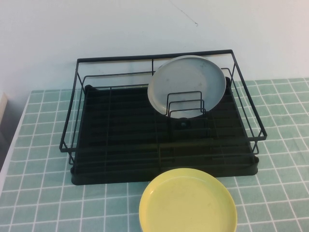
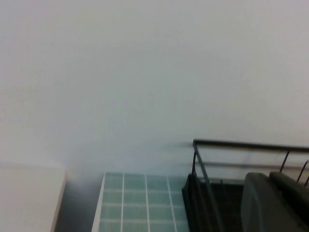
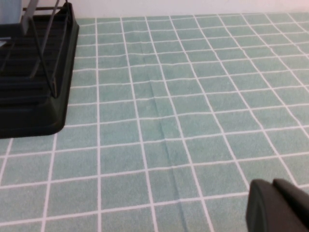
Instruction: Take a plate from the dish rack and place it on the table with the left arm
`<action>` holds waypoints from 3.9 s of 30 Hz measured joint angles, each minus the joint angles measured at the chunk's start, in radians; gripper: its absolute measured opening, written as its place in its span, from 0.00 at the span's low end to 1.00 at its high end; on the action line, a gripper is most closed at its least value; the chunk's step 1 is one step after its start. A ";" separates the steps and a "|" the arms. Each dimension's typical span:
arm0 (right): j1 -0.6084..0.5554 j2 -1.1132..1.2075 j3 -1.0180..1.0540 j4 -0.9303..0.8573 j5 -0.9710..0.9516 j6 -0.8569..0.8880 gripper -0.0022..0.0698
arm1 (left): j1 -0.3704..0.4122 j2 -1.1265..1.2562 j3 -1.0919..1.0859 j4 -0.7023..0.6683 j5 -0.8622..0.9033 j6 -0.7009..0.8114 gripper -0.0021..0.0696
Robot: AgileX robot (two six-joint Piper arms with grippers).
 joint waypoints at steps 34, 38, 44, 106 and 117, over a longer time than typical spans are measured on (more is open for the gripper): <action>0.000 0.000 0.000 0.000 0.000 0.000 0.03 | -0.001 0.858 -0.479 -0.558 0.301 0.839 0.02; 0.000 0.000 0.000 0.000 0.000 0.000 0.03 | -0.007 0.946 -0.540 -0.822 0.308 1.067 0.02; 0.000 0.000 0.000 0.000 0.000 0.000 0.03 | -0.083 1.083 -0.577 -1.075 0.288 1.497 0.03; 0.000 0.000 0.000 0.000 0.000 0.000 0.03 | -0.423 1.497 -0.893 -1.366 -0.083 1.900 0.07; 0.000 0.000 0.000 0.000 0.000 0.000 0.03 | -0.423 1.386 -0.893 -1.362 -0.085 1.900 0.07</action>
